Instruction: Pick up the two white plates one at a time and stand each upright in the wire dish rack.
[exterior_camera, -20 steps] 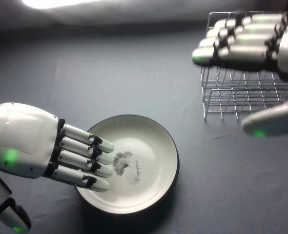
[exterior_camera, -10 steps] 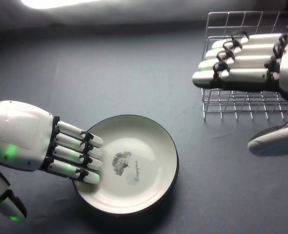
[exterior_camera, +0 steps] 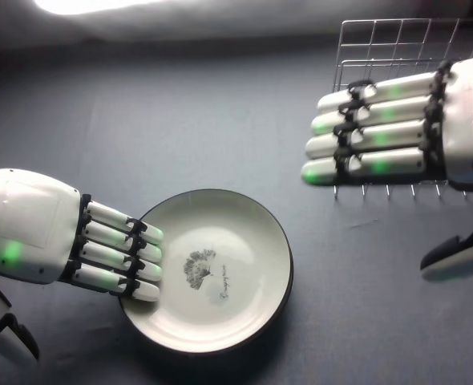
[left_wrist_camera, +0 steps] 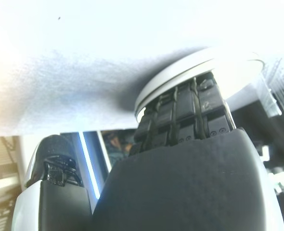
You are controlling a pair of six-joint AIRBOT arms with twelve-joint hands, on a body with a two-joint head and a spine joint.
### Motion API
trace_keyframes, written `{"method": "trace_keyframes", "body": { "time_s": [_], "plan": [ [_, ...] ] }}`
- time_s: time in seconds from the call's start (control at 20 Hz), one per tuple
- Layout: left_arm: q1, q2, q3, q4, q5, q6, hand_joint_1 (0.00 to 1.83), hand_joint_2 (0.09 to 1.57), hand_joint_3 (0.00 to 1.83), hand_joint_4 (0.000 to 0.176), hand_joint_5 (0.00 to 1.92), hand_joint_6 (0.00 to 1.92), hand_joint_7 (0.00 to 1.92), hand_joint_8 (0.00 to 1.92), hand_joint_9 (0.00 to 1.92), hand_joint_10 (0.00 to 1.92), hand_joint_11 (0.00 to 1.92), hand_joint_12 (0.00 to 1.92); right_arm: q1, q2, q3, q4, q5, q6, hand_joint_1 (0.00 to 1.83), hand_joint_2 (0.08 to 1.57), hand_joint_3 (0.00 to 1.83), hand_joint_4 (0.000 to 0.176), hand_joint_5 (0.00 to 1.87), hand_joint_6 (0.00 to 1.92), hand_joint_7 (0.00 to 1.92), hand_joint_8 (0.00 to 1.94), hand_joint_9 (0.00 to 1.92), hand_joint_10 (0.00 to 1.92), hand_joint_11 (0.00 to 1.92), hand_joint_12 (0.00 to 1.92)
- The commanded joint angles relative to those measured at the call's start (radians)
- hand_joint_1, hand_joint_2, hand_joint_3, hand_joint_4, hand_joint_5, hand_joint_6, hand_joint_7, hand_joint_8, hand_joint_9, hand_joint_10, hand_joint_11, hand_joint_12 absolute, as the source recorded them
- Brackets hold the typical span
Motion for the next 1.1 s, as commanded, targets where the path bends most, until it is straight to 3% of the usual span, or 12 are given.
{"method": "trace_keyframes", "body": {
  "time_s": [0.0,0.35,0.6,0.65,0.7,0.75,1.05],
  "plan": [
    [0.005,0.001,0.007,-0.019,-0.028,0.006,0.0,1.13,0.0,0.0,0.0,0.0,0.0,0.0,0.0,0.0,0.0,0.0,0.017,-0.004,0.004,0.045,0.099,0.004,0.14,1.14,0.0,0.0,0.0,0.0,0.0,0.0,0.0,0.0,0.0,0.0],
    [0.012,-0.01,0.008,-0.004,-0.025,0.011,0.0,1.14,0.01,0.0,0.0,0.0,0.0,0.0,0.0,0.0,0.0,0.0,-0.001,-0.049,0.027,-0.044,0.121,0.008,0.21,1.04,0.0,0.0,0.0,0.0,0.0,0.0,0.0,0.0,0.0,0.0],
    [0.027,-0.041,-0.003,-0.003,0.005,0.013,0.0,1.14,0.01,0.0,0.0,0.0,0.0,0.0,0.0,0.0,0.0,0.0,-0.015,-0.066,0.044,-0.077,0.146,0.007,0.63,0.93,0.0,0.0,0.0,0.0,0.0,0.0,0.0,0.0,0.0,0.0],
    [0.028,-0.046,-0.007,-0.003,0.013,0.013,0.0,1.14,0.01,0.0,0.0,0.0,0.0,0.0,0.0,0.0,0.0,0.0,-0.014,-0.07,0.053,-0.095,0.165,0.007,0.63,0.93,0.0,0.0,0.0,0.0,0.0,0.0,0.0,0.0,0.0,0.0],
    [0.028,-0.057,-0.017,-0.003,0.021,0.014,0.0,1.14,0.01,0.0,0.0,0.0,0.0,0.0,0.0,0.0,0.0,0.0,-0.013,-0.074,0.067,-0.112,0.17,0.007,0.91,0.84,0.0,0.0,0.0,0.0,0.0,0.0,0.0,0.0,0.0,0.0],
    [0.028,-0.063,-0.025,-0.003,0.03,0.019,0.0,1.15,0.01,0.0,0.0,0.0,0.0,0.0,0.0,0.0,0.0,0.0,-0.013,-0.078,0.075,-0.112,0.176,0.008,0.99,0.83,0.0,0.0,0.0,0.0,0.0,0.0,0.0,0.0,0.0,0.0],
    [0.012,-0.09,-0.04,-0.002,0.047,0.019,0.0,1.14,0.0,0.0,0.0,0.0,0.0,0.0,0.0,0.0,0.0,0.0,-0.01,-0.096,0.094,-0.122,0.169,0.008,1.12,0.88,0.0,0.0,0.0,0.0,0.0,0.0,0.0,0.0,0.0,0.0]
  ]
}}
